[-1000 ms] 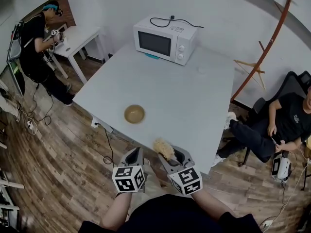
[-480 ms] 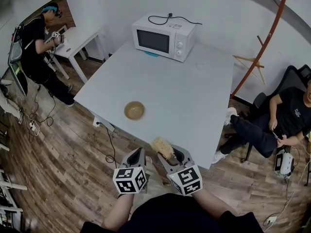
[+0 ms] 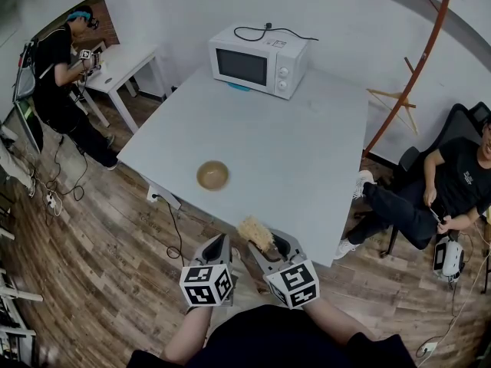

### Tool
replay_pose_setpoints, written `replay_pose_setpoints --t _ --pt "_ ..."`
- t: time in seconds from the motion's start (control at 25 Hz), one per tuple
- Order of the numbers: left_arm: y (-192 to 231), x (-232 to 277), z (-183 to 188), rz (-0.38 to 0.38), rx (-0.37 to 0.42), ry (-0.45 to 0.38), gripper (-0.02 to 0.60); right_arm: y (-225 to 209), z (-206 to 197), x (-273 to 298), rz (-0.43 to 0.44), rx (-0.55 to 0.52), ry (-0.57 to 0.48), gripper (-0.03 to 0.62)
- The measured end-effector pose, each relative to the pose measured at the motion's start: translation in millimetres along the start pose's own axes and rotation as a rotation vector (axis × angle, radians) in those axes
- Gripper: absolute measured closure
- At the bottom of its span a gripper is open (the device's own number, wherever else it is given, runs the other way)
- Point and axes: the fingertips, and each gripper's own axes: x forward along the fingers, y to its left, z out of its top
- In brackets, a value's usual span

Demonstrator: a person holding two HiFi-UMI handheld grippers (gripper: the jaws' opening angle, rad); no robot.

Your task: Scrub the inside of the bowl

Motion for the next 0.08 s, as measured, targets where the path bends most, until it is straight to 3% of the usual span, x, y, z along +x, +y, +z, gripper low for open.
replay_pose_setpoints --t 0.08 --pt "0.5 -0.2 -0.3 0.001 0.000 0.003 0.563 -0.1 0.6 0.4 0.000 0.001 -0.002 0.411"
